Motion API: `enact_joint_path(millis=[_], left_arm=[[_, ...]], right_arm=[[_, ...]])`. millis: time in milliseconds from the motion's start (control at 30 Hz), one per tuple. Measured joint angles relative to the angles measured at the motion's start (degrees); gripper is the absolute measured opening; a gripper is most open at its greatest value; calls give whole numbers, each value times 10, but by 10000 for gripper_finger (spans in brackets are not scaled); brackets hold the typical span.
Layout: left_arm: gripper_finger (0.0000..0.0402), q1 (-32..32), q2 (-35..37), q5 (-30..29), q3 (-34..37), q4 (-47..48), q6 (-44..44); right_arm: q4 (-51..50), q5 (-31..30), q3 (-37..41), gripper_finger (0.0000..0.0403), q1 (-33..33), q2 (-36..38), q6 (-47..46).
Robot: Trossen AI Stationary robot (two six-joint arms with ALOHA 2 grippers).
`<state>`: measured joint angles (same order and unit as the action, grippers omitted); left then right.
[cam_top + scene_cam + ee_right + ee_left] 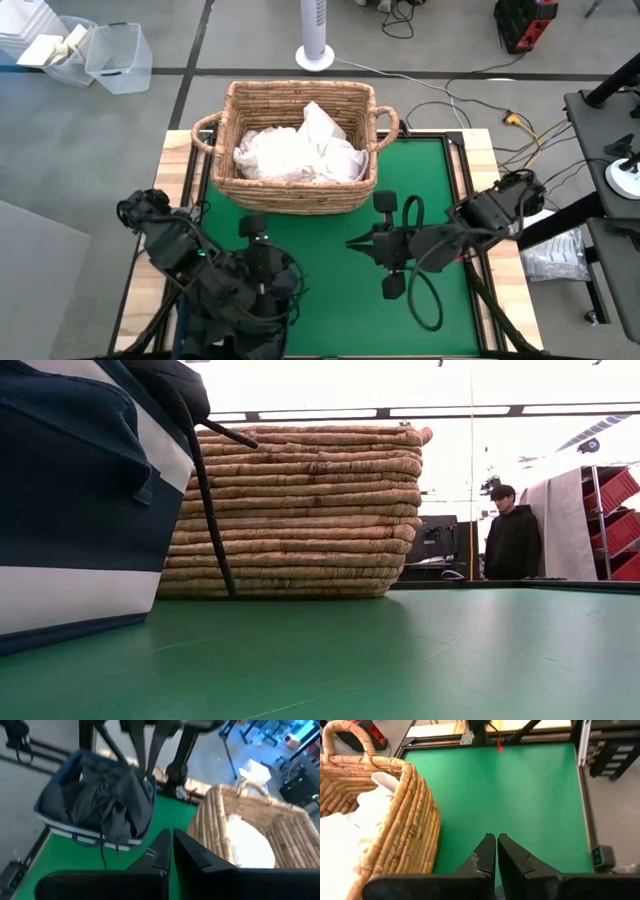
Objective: Sort clothes
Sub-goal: Put the black shorts into the laundry bin
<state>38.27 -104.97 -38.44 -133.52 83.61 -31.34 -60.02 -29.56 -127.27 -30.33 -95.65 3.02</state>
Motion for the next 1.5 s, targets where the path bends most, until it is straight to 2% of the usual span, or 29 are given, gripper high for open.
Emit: enact_joint_path(millis=[233, 467, 733, 867, 1033, 1300, 1500], left_arm=[[0, -19, -16, 8, 2, 31, 26], [0, -48, -44, 90, 22, 34, 35], [9, -67, -101, 115, 33, 17, 38], [37, -76, -123, 159, 33, 15, 41], [89, -86, -149, 245, 36, 19, 41], [177, -84, -182, 230, 36, 17, 54], [202, -83, -210, 209, 36, 21, 55]], right_arm=[[-28, -2, 50, 12, -4, 25, -54], [-28, -29, 105, 12, -21, 90, -99], [-27, -57, 192, 12, -23, 158, -152], [-22, -73, 248, 12, -23, 184, -183], [10, -86, 294, 12, -23, 203, -220], [27, -95, 313, 12, -35, 213, -227], [25, -96, 313, 12, -51, 216, -229]])
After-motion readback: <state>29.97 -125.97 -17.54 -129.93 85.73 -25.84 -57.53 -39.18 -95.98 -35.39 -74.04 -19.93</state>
